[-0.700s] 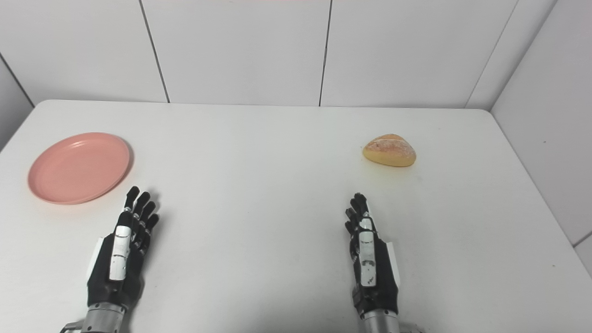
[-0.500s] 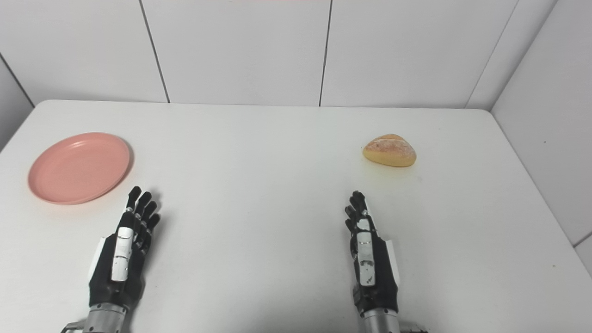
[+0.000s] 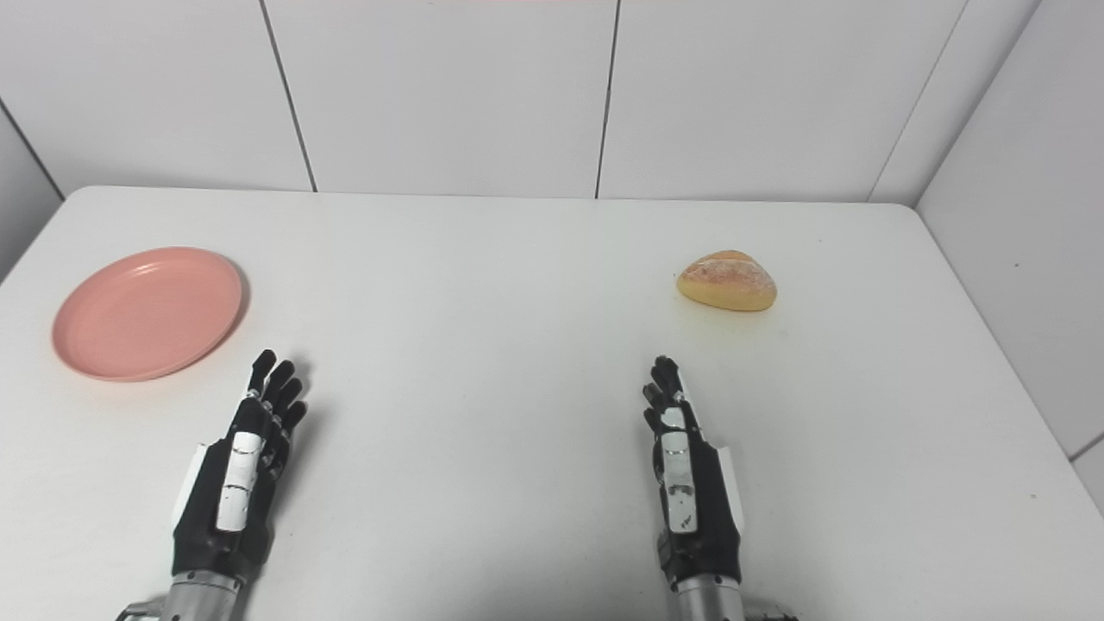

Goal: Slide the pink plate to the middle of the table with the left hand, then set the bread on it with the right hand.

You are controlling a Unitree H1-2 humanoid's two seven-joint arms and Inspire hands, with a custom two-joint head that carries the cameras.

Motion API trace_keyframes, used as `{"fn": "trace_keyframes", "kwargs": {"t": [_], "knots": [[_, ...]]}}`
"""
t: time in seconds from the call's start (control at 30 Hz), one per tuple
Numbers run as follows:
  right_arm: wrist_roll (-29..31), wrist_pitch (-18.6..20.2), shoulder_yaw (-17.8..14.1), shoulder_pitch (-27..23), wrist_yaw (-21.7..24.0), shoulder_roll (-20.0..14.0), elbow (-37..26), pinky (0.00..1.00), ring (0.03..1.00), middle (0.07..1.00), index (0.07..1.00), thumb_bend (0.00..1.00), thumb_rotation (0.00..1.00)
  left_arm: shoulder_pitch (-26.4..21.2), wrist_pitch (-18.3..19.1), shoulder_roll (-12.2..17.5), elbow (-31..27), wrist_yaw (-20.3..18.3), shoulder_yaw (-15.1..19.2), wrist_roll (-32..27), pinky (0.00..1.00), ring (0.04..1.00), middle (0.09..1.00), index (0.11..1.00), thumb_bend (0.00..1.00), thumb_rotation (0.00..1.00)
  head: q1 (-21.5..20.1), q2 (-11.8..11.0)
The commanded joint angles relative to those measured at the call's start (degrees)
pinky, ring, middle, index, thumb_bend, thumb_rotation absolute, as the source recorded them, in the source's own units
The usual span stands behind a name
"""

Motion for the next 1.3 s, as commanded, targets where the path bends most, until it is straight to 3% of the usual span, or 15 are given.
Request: {"fn": "trace_keyframes", "kwargs": {"t": [0.0,0.7,0.97,1.1,1.27], "knots": [[-0.14,-3.31,0.1,-0.94,0.25,0.28,-0.96,1.0,0.97,0.969,0.946,0.81,1.0,-0.13,-2.34,0.03,-1.07,-0.25,-0.13,0.02,1.0,1.0,1.0,1.0,0.8,0.91,0.05,-0.11],[-0.32,-3.47,-0.01,-0.85,0.29,0.25,-0.88,1.0,0.969,0.969,0.951,0.8,1.0,0.47,-1.95,-0.33,-2.15,-0.33,-0.03,-1.47,1.0,1.0,1.0,1.0,0.79,0.92,0.19,-0.21],[1.01,-3.79,-0.59,-0.52,1.27,-0.98,-0.49,1.0,0.976,0.971,0.96,0.8,1.0,0.73,-2.25,-0.97,-1.12,-0.1,-0.61,-0.77,1.0,1.0,1.0,1.0,0.8,0.92,4.81,-2.69],[2.62,-4.28,-1.76,-0.06,2.03,-2.23,0.27,1.0,0.974,0.975,0.966,0.81,1.0,1.1,-4.26,-2.14,0.37,0.72,-1.63,1.47,1.0,1.0,1.0,1.0,0.83,0.91,9.09,-5.6],[4.49,-5.96,-2.68,0.16,3.37,-4.06,2.0,1.0,0.981,0.989,0.982,0.79,1.0,1.27,-7.13,-3.76,2.83,1.6,-2.6,3.2,1.0,1.0,1.0,1.0,0.84,0.89,11.62,-7.93]]}}
